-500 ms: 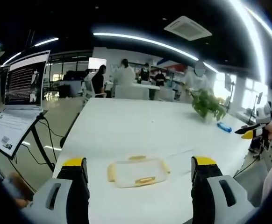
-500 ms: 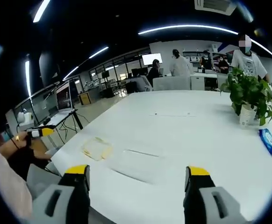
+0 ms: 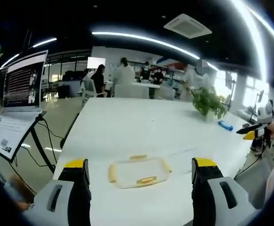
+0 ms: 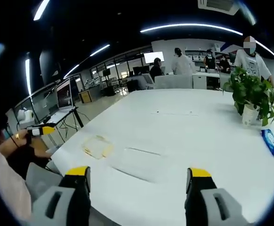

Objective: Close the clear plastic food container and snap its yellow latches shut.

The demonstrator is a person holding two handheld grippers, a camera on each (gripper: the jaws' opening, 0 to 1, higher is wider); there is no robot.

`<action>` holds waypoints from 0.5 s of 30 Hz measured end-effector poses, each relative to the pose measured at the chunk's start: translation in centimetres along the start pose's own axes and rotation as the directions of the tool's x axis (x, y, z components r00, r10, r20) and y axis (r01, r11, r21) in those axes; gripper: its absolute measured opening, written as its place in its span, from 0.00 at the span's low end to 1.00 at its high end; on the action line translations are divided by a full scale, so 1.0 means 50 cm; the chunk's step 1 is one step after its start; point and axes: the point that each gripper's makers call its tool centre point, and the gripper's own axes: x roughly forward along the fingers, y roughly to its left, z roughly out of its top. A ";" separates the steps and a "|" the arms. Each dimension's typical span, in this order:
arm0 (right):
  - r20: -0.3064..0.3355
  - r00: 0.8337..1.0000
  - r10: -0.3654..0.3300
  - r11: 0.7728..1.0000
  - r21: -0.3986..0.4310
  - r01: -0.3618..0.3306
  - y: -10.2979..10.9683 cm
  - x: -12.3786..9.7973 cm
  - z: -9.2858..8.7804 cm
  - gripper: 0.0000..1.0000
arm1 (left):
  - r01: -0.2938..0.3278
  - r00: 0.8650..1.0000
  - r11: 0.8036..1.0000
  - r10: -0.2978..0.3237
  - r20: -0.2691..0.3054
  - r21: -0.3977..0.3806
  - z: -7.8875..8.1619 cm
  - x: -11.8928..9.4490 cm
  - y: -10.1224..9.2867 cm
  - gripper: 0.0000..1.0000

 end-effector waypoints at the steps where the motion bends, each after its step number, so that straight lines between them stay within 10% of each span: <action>1: -0.001 1.000 0.001 1.000 0.001 -0.001 0.001 0.001 -0.002 0.84 | 0.001 1.000 1.000 -0.001 -0.010 0.005 -0.003 0.000 -0.001 0.88; 15: -0.022 1.000 0.006 1.000 0.001 -0.006 0.003 0.000 -0.012 0.83 | 0.008 1.000 1.000 -0.008 -0.023 -0.003 -0.011 0.002 -0.004 0.88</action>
